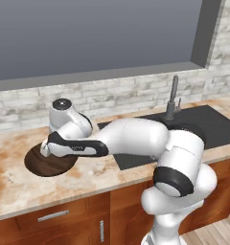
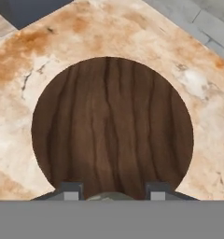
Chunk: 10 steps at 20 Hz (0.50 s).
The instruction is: Pick the apples from the cabinet and place them in one bowl. Pick the garlic from the sink and place it in the other bowl.
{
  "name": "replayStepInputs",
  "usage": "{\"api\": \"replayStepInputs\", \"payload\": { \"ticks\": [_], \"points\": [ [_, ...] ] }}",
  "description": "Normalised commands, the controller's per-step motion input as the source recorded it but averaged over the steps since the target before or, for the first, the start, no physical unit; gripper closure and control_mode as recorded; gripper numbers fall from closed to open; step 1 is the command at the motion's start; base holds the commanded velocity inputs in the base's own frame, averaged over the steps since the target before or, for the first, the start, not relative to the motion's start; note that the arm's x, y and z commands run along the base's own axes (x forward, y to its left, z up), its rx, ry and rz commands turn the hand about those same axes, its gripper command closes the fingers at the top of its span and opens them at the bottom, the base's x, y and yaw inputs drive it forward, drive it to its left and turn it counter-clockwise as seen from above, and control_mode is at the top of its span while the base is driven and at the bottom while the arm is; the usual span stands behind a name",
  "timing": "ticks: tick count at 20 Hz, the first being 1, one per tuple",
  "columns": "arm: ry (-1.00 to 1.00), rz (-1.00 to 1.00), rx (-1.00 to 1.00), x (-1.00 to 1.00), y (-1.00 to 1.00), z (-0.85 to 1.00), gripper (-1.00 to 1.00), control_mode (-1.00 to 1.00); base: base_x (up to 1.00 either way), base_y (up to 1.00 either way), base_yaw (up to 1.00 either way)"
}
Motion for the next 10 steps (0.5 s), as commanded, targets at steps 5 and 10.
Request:
{"api": "replayStepInputs", "payload": {
  "ticks": [5,10],
  "points": [
    [0.0,0.0,-0.02,0.18,0.13,-0.54,1.0,-1.0,0.0,0.0,0.0],
    [0.0,0.0,-0.02,0.06,0.11,-0.5,1.0,-1.0,0.0,0.0,0.0]
  ]
}}
